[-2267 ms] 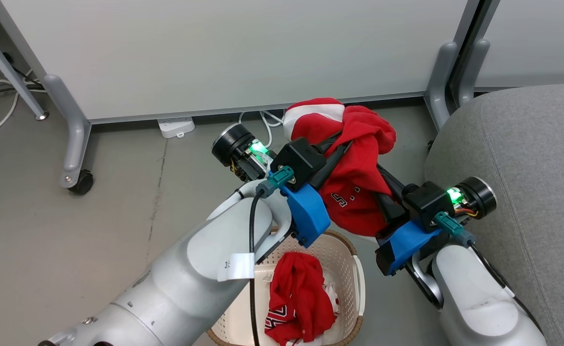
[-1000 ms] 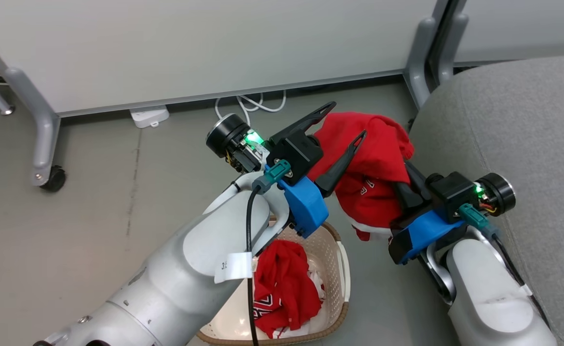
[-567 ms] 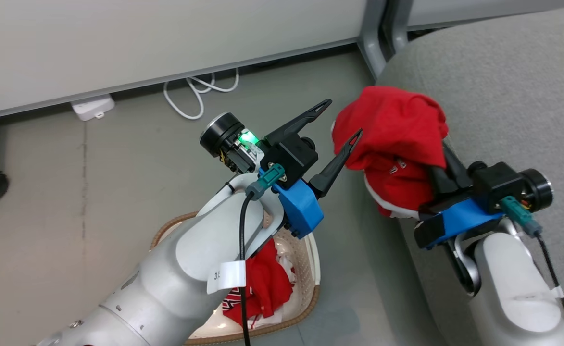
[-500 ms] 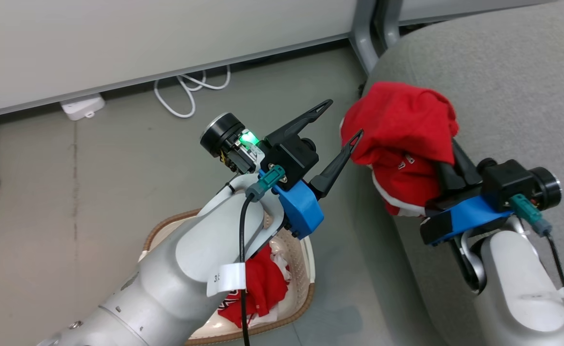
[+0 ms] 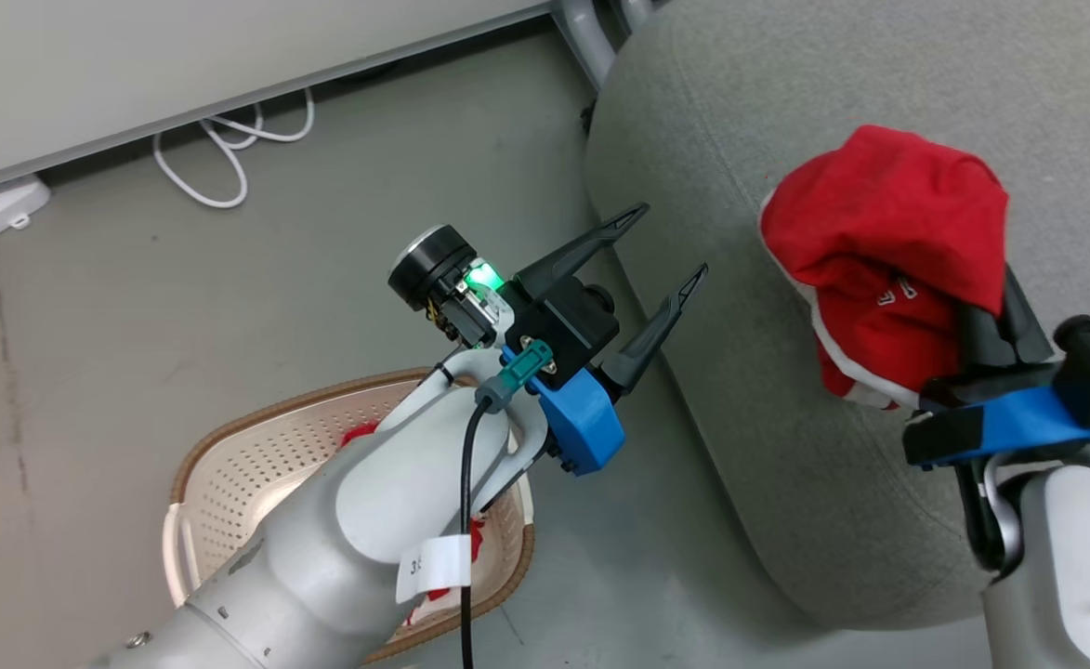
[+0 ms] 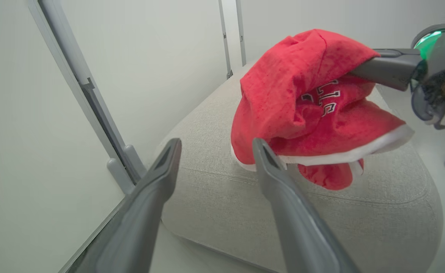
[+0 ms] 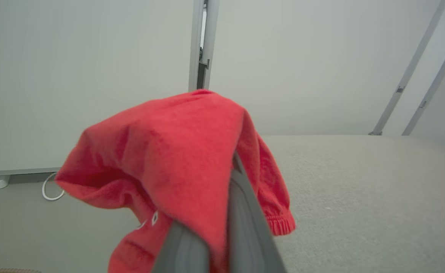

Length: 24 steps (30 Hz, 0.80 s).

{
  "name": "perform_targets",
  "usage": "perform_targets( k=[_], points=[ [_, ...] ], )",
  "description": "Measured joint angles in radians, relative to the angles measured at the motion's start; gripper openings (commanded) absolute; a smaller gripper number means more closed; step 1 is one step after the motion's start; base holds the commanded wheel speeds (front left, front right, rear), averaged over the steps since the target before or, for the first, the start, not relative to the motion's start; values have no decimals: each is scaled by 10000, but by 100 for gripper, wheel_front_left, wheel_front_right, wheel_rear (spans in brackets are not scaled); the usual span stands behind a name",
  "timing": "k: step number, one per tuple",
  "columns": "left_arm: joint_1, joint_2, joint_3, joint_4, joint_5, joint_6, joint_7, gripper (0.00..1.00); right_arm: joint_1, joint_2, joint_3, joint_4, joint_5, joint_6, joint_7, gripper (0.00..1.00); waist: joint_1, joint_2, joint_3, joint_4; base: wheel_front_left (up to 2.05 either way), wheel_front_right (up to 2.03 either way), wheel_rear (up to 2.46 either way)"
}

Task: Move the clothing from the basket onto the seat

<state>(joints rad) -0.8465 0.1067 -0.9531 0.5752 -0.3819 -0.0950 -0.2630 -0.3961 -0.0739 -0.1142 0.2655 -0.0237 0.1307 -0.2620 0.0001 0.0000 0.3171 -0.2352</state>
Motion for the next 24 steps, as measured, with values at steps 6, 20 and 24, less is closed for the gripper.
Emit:
perform_targets(
  k=[6, 20, 24],
  points=[
    [144, 10, -115, -21, 88, -86, 0, 100, 547, 69, -571, -399, 31, 0, -2, 0, 0, 0, 207, -467, 0, 0, 0],
    [239, -84, -328, 6, 270, -192, 2, 100, 1109, 205, -842, -627, 88, 0, -2, 0, 0, 0, 412, -865, 0, 0, 0],
    [239, -121, -320, 2, 268, -198, 0, 100, 1041, 217, -809, -744, 88, 0, -2, 0, -1, 0, 422, -819, 0, 0, 0]
  ],
)
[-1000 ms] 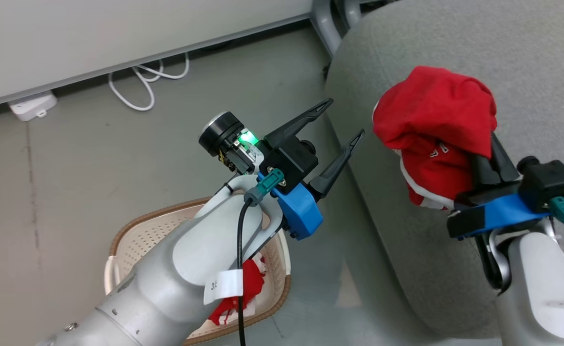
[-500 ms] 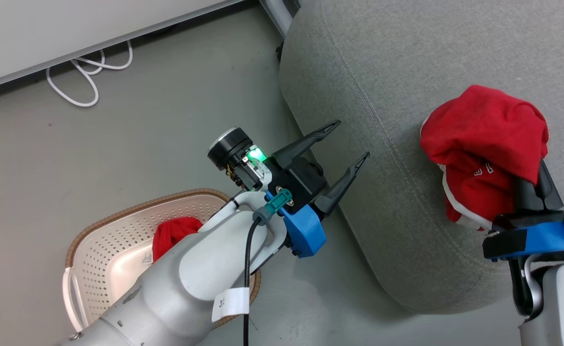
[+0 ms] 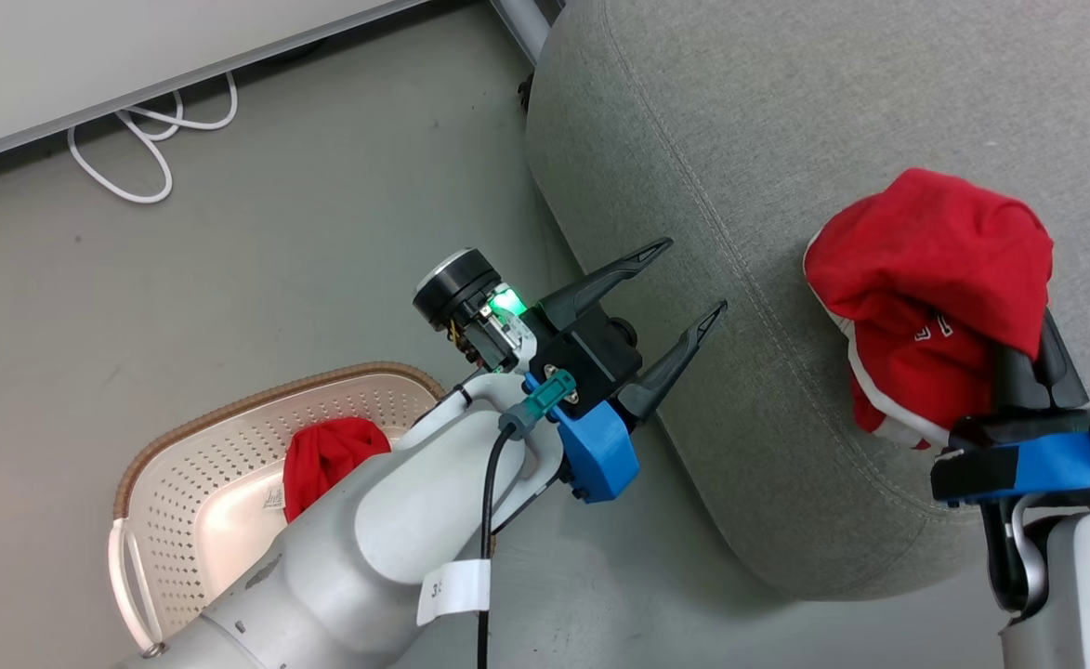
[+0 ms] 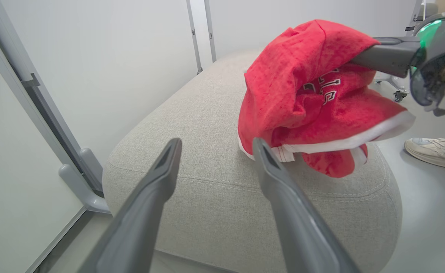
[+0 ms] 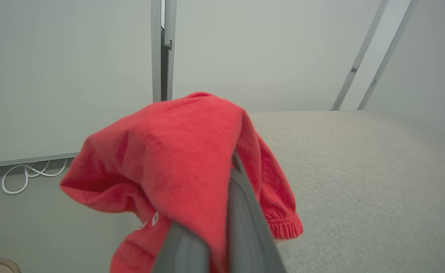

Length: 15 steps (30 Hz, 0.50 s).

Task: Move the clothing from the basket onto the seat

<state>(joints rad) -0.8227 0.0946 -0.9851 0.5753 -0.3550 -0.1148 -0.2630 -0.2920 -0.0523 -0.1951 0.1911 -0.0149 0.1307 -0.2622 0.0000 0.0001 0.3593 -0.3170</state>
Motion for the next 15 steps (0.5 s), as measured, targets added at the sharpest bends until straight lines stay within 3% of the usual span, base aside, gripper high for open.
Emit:
perform_targets(
  k=[8, 15],
  points=[
    [-32, 69, 63, -117, 140, -2, 2, 100, -982, -54, 184, -447, -98, 0, 0, 0, 0, 0, 369, -18, 0, 0, 0],
    [-556, 151, 2, -224, 337, -4, 2, 100, -2801, -874, -155, -673, 2, 0, 0, 0, 1, 0, 1235, 70, 0, 0, 0]
  ],
)
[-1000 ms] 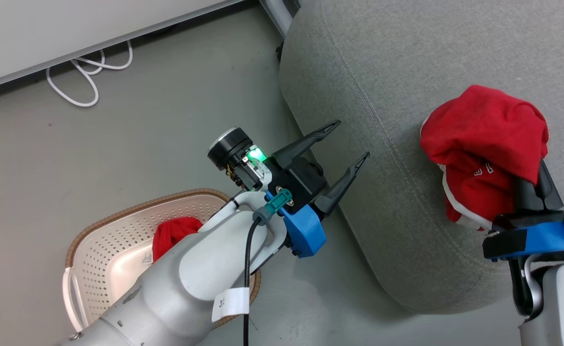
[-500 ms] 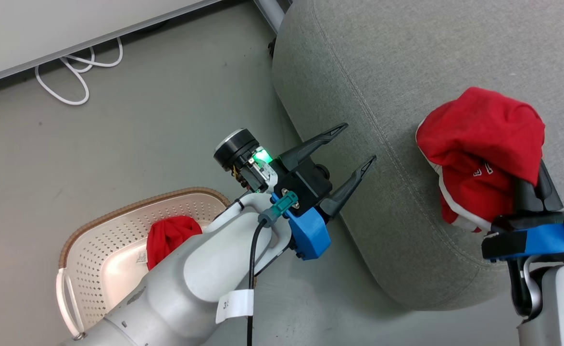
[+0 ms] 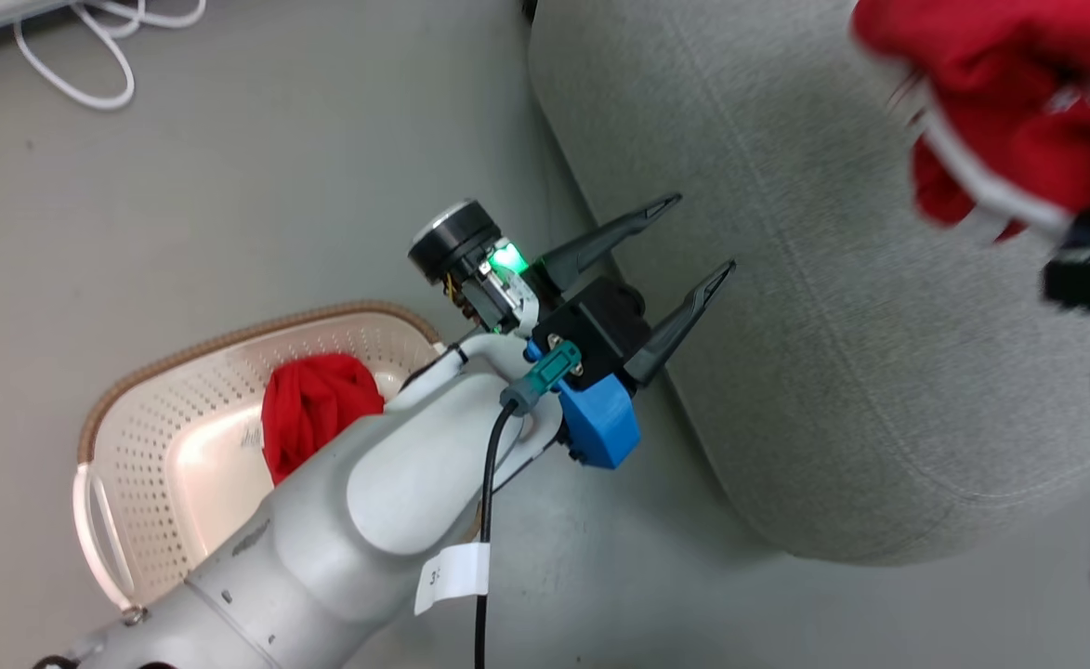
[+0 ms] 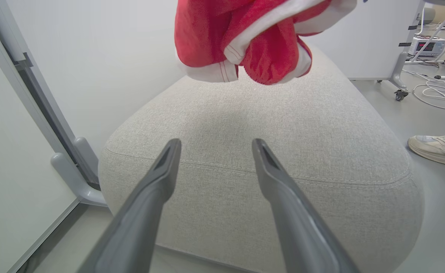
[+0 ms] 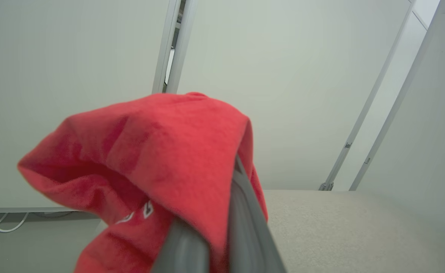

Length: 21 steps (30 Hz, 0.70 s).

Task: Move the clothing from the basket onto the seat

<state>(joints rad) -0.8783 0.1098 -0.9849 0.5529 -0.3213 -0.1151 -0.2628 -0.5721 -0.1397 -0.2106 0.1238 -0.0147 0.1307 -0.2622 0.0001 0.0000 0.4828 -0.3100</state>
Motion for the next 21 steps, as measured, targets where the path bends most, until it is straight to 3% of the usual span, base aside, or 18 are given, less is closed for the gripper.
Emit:
perform_targets(
  k=[12, 17, 21],
  points=[
    [-1388, 380, -113, -625, 431, -10, 336, 100, -3249, -1923, -2176, 221, 280, 0, -2, 0, 1, 0, 2100, 469, 0, 0, 0],
    [-1672, 479, -144, -999, 537, 2, 458, 100, -3934, -2729, -2686, 1294, 493, 0, -2, 0, 1, 0, 2918, 652, 0, 0, 0],
    [-1799, 587, -146, -1189, 579, 33, 546, 100, -4099, -2961, -2673, 2255, 449, 0, 0, 0, 1, 0, 3435, 784, 0, 0, 0]
  ],
)
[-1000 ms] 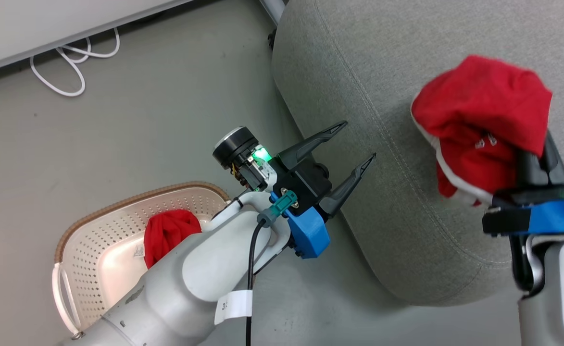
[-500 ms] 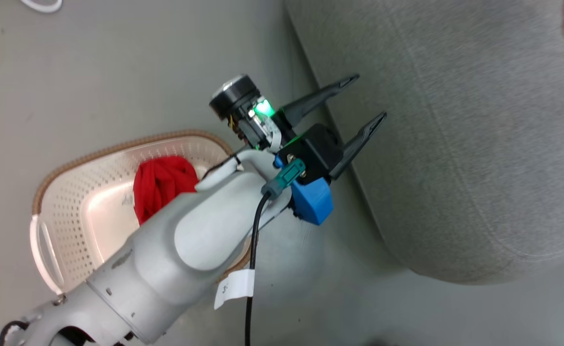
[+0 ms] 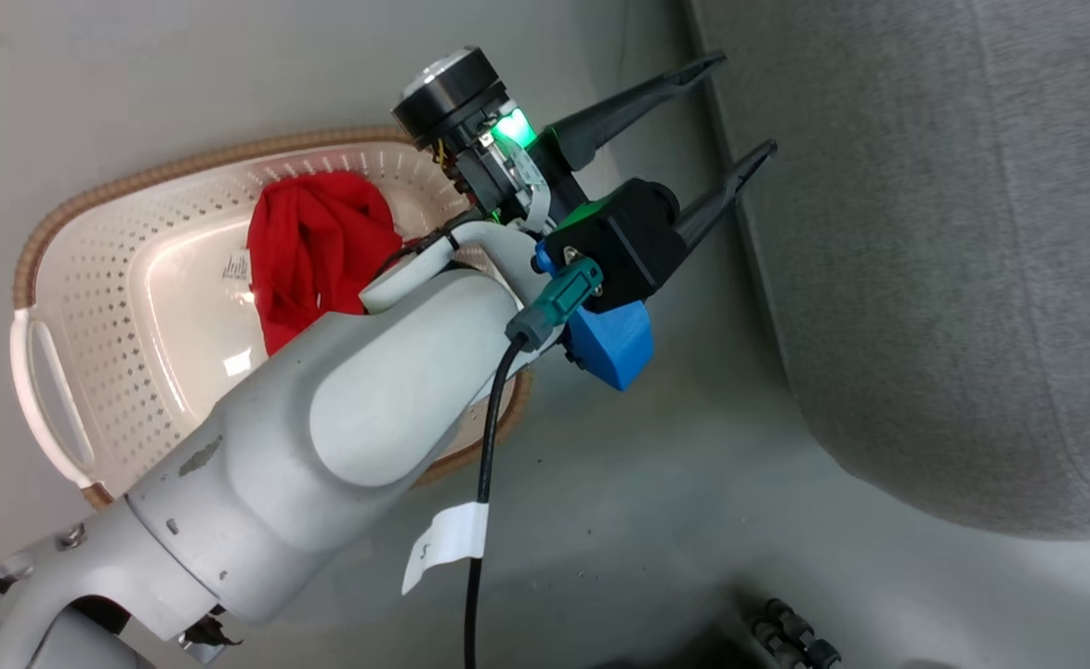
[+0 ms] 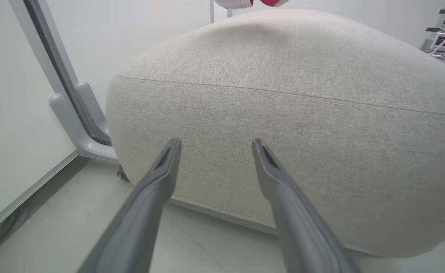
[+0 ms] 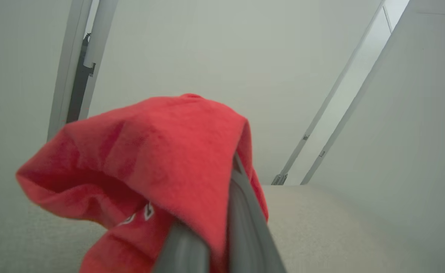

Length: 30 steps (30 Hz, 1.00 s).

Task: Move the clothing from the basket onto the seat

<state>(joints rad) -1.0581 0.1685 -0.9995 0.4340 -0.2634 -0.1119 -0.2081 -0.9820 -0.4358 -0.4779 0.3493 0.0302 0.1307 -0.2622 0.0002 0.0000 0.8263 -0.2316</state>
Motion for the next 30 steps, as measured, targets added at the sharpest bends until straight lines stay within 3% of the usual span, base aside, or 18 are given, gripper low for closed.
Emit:
perform_targets(
  k=[8, 16, 17, 18, 19, 30],
  points=[
    [-80, 151, -61, -215, 8, 96, 40, 100, 152, 418, -337, 1480, -102, 0, 0, 0, -1, 0, 482, 169, 0, 0, 0],
    [-105, 127, -96, -276, -25, 153, -4, 100, 898, 882, -405, 1862, -81, 0, -2, 0, -1, 0, 431, 209, 0, 0, 0],
    [-105, 123, -104, -270, -42, 159, -8, 100, 951, 913, -380, 1864, -54, 0, -2, 12, -1, 0, 398, 211, 0, 0, 0],
    [-105, 119, -105, -261, -75, 178, -38, 100, 999, 957, -380, 1858, -29, 0, -2, 76, -1, 0, 356, 209, 0, 0, 0],
    [-105, 121, -105, -236, -92, 186, -54, 100, 1067, 1022, -407, 1831, -21, 0, -2, 100, -1, 0, 302, 204, 0, 0, 0],
    [433, -278, -71, 236, -391, 314, -470, 100, 2856, 1337, 209, 640, -370, 2, 0, 100, -2, 0, -938, 288, 0, 0, 0]
  ],
)
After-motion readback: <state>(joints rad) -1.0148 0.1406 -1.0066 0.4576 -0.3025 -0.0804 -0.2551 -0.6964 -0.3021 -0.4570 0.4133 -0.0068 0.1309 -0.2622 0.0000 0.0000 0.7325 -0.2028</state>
